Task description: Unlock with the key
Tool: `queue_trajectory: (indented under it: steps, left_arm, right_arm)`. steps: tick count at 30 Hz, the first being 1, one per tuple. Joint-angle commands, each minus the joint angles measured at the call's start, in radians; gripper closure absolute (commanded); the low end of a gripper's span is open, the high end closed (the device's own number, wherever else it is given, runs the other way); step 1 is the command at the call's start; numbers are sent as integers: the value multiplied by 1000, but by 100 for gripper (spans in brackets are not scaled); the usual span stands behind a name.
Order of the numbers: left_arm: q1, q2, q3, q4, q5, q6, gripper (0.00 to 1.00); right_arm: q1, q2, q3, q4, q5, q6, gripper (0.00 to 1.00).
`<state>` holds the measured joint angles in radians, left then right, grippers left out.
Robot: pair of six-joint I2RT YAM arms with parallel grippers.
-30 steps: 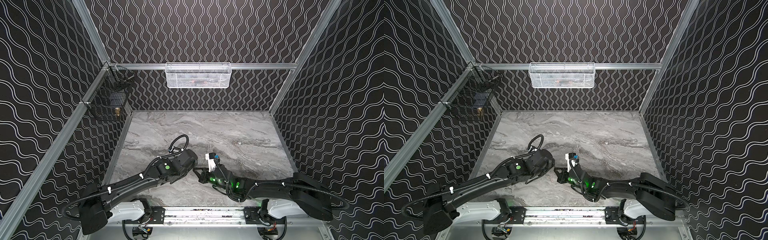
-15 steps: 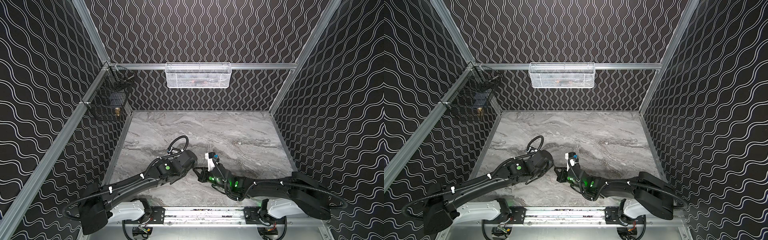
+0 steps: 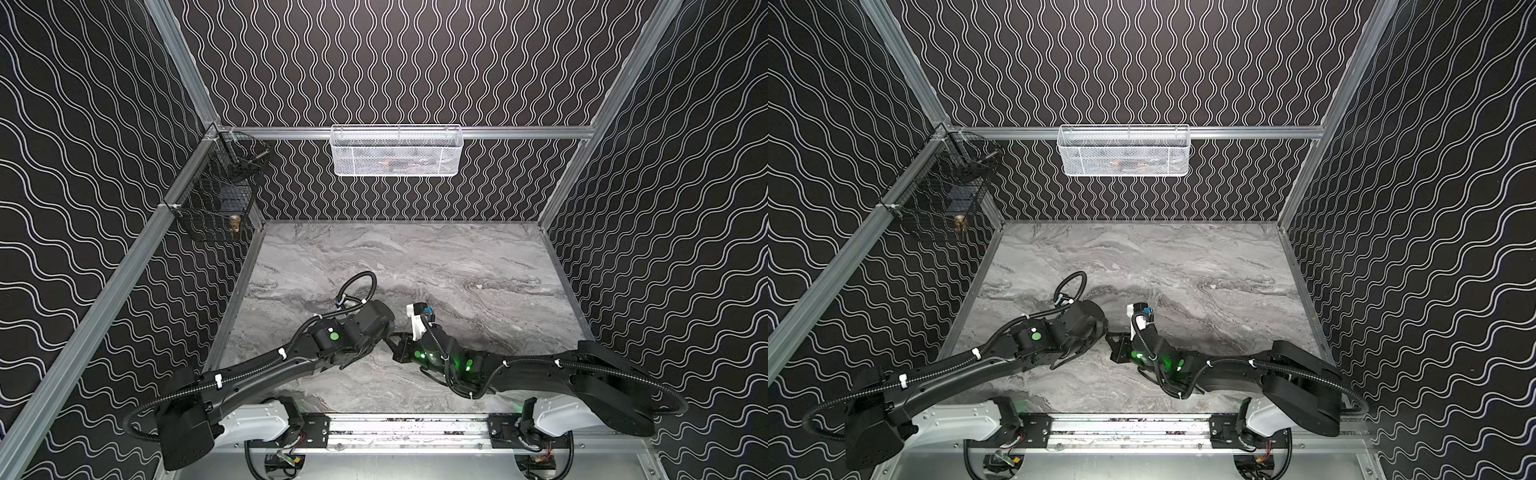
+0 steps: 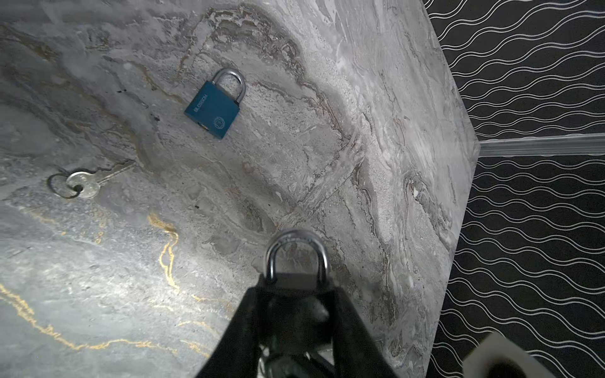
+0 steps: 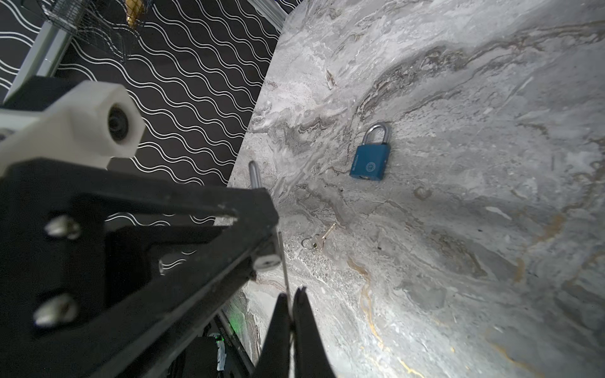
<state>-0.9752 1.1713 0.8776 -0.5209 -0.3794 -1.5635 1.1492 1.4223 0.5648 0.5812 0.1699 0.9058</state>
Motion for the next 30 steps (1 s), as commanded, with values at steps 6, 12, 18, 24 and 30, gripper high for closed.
queue_trajectory:
  steps: [6,12,18,24,30]
  left_arm:
    - [13,-34,-5,7,-55,17,95]
    - [17,-41,-2,-6,-53,22,96]
    - [17,-47,-9,-2,-43,19,96]
    - [17,-43,-7,-8,-41,11,96]
    - [17,-26,0,20,-20,26,96]
  right_arm:
    - [1,-31,-26,60,-81,-19,100]
    - [3,-31,8,28,-52,-38,100]
    - [1,-27,33,-38,-11,-38,100]
    - [1,-37,19,-14,10,-47,100]
    - [0,-7,50,-36,7,-51,100]
